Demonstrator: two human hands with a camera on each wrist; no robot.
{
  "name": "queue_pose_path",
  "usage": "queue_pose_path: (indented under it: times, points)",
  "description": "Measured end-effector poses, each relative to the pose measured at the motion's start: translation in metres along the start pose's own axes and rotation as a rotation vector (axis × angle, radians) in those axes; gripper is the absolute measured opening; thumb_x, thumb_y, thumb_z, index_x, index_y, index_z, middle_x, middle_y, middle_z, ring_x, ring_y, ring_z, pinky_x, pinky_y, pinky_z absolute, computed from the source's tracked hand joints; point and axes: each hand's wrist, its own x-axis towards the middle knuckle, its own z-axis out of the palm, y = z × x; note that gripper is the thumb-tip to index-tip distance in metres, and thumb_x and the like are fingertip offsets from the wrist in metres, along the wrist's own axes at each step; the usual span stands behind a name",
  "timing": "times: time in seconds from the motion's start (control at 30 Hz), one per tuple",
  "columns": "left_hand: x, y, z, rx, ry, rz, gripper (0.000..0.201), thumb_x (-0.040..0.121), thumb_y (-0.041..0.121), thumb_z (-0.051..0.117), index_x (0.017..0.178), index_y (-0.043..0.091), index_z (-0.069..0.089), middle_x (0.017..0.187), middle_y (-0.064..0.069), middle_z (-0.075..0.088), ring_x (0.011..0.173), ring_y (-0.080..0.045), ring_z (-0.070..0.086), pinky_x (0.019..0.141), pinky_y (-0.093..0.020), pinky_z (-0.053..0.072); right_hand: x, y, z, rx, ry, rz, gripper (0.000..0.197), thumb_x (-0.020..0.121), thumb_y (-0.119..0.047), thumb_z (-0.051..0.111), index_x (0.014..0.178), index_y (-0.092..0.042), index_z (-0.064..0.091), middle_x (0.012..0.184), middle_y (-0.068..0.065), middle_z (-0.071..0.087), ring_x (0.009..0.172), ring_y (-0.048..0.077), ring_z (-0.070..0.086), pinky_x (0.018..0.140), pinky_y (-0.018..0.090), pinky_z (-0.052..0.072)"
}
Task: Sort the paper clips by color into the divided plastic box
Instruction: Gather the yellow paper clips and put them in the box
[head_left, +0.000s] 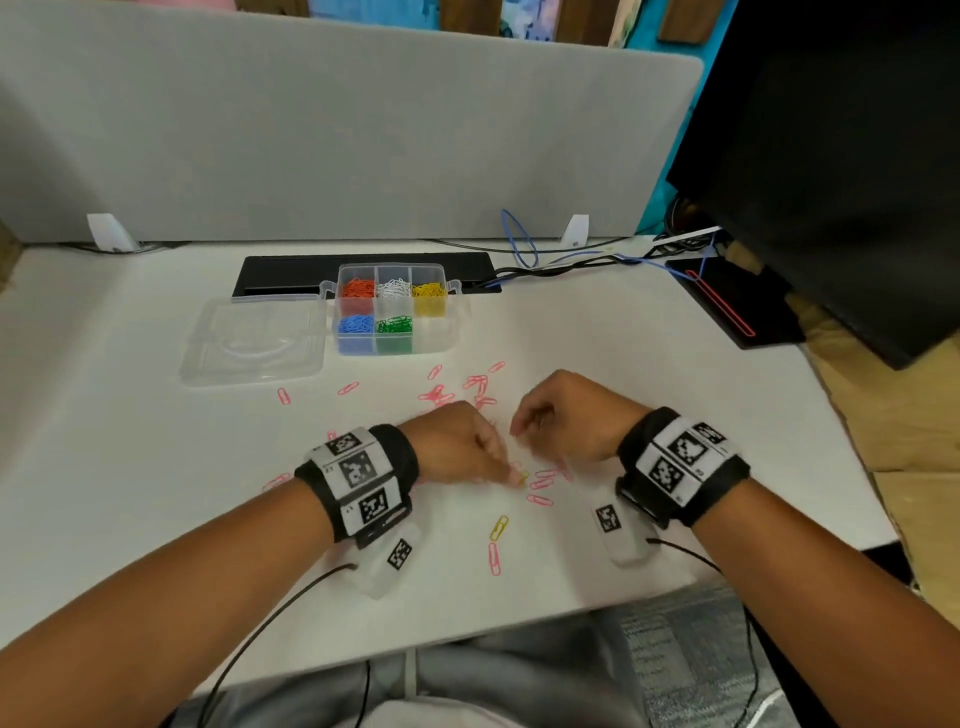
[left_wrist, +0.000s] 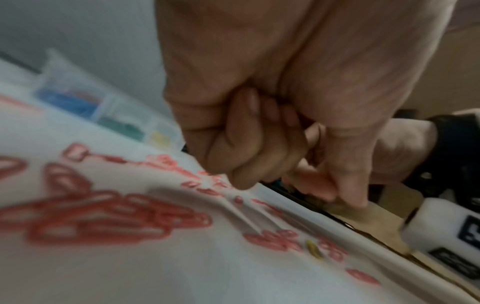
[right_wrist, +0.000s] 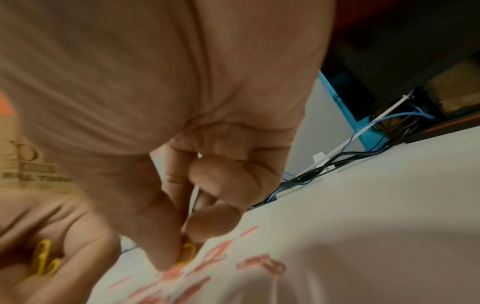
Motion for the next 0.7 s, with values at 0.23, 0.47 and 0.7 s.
queue_pose_path:
  times: [0.23,0.47,0.7]
  points:
    - [-0.016,0.009,0.025,0.525,0.031,-0.054,0.034,0.072,0.045,0.081,0.07,0.019,0.059,0.078,0.001,0.064,0.083,-0.021,0.064,0.072,-0.03,0.052,-0.016,-0.008,0.029,-0.188,-0.053,-0.006,0.029,0.081,-0.007,0.057,0.095,-0.021,0.079,0.069,-0.019,0.058,0.074,0.009,0.06,0.072,0.022,0.049]
    - [-0.019,0.004,0.029,0.476,-0.005,-0.043,0.035,0.083,0.026,0.065,0.056,0.016,0.045,0.059,0.0,0.046,0.062,-0.018,0.048,0.06,-0.028,0.041,-0.014,-0.011,0.031,-0.259,-0.093,0.015,0.016,0.083,-0.01,0.06,0.076,-0.022,0.068,0.072,-0.009,0.063,0.074,0.014,0.062,0.064,0.023,0.045]
    - [-0.026,0.001,0.006,-0.63,-0.025,-0.247,0.021,0.081,0.017,0.044,0.061,0.018,0.037,0.054,0.002,0.028,0.045,-0.011,0.019,0.04,-0.018,0.015,-0.013,-0.016,0.035,-0.288,-0.123,-0.043,0.011,0.078,-0.006,0.057,0.077,-0.016,0.06,0.072,-0.009,0.052,0.07,0.015,0.051,0.058,0.026,0.04]
